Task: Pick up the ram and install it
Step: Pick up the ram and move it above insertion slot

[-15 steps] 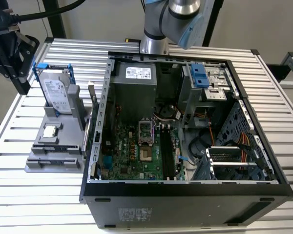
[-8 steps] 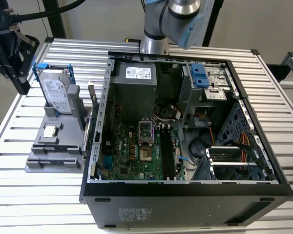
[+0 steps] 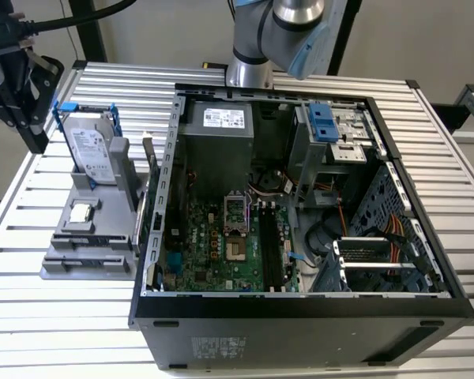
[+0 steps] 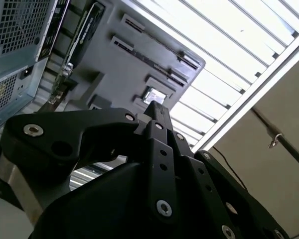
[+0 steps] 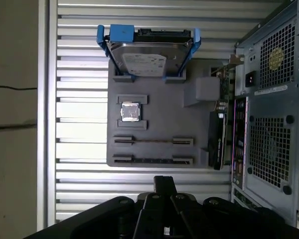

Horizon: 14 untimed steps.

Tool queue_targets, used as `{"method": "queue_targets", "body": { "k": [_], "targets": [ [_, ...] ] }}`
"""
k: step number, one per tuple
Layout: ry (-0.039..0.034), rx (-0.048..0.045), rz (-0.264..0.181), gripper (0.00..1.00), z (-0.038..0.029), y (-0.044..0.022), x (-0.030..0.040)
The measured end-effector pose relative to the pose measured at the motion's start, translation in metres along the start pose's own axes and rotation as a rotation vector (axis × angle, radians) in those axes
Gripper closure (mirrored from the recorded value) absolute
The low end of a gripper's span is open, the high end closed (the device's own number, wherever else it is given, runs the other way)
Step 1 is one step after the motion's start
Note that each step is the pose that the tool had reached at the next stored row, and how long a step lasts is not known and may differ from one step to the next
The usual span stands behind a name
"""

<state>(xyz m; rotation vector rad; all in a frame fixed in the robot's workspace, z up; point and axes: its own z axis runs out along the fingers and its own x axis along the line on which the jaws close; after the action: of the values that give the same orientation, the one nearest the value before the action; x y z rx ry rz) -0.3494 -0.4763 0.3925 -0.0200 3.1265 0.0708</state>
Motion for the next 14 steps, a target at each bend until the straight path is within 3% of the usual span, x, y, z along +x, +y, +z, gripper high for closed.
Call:
{"method": "queue_targets", "body": {
  "k": [14],
  "targets": [
    [0.0050, 0.0039, -0.110, 1.00, 0.0000, 0.0000, 0.0000]
  ]
}}
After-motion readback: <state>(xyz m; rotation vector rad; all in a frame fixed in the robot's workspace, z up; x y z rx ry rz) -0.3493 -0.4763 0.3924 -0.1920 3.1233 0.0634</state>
